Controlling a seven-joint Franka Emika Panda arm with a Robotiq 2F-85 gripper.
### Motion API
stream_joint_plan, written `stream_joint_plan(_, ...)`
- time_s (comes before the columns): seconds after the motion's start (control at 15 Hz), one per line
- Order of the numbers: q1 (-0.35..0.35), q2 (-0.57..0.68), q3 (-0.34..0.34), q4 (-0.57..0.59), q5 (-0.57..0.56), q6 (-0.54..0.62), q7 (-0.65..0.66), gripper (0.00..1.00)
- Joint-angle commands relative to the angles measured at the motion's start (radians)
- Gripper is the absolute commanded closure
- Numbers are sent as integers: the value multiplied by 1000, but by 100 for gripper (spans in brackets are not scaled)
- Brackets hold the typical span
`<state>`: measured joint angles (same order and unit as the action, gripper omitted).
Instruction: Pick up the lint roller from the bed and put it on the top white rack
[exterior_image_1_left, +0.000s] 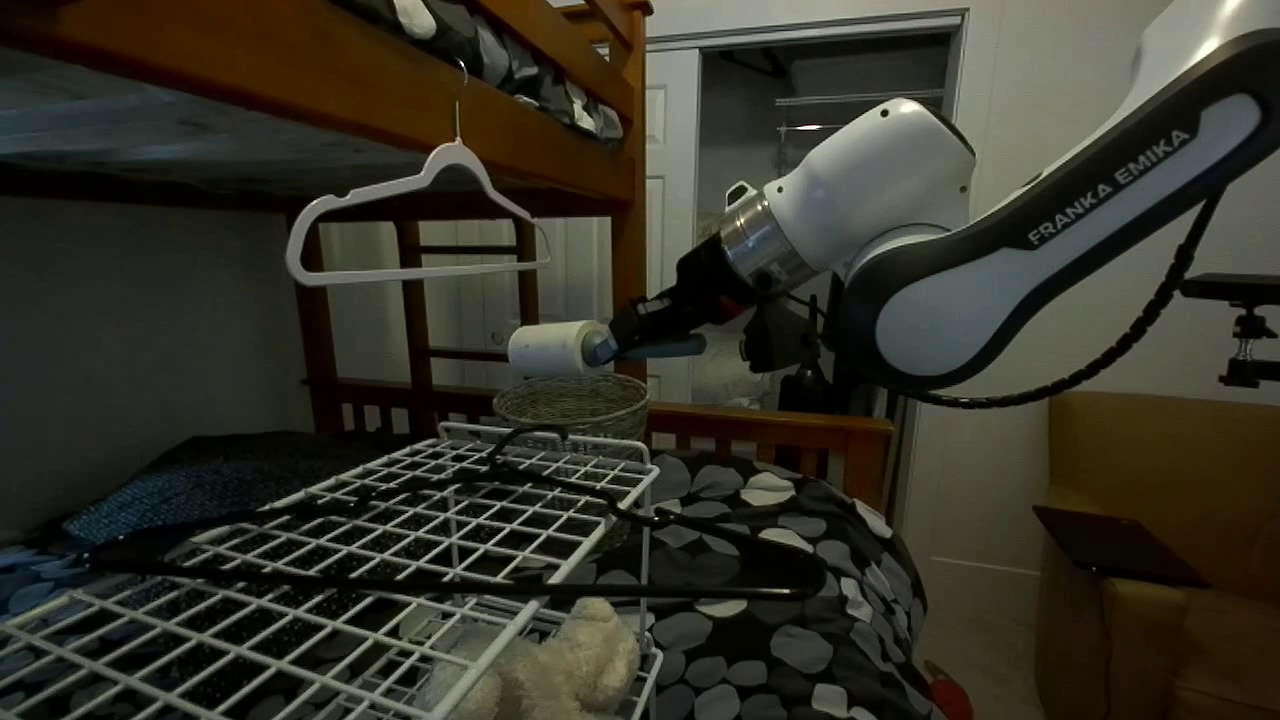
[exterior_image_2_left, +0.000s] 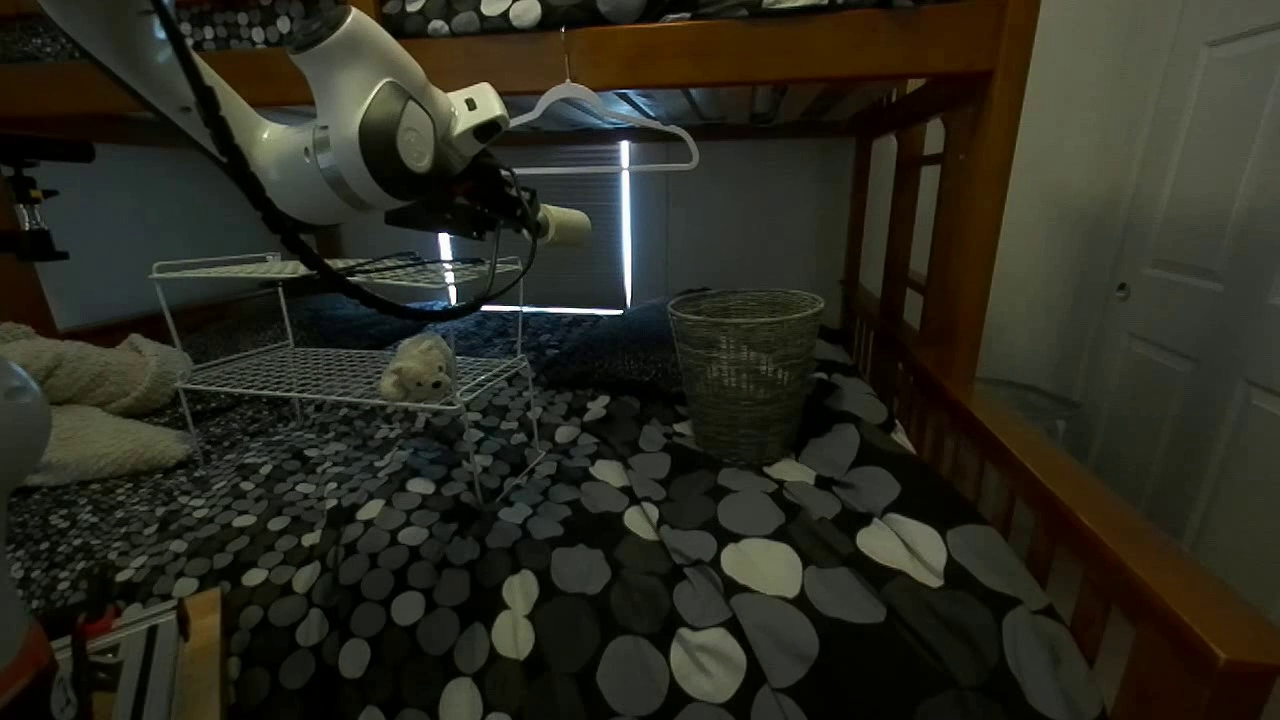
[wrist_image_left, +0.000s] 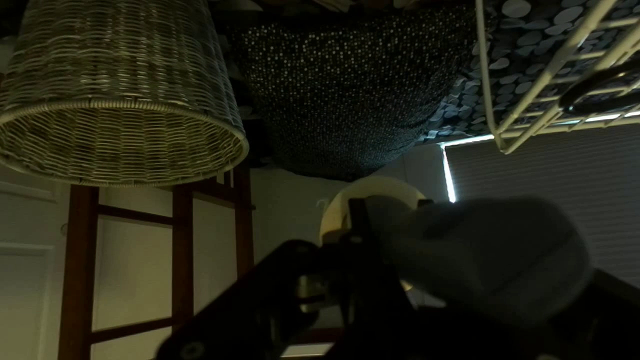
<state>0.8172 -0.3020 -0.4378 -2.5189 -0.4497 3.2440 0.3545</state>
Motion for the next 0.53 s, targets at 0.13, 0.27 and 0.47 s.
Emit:
stream_joint_plan(0.13,0,0,0,0,0,0,0,71)
stream_joint_plan(0.27,7,0,7,6,1,-1,2,93)
stream_joint_plan(0.47,18,-7,51,20,0,-11,10,93)
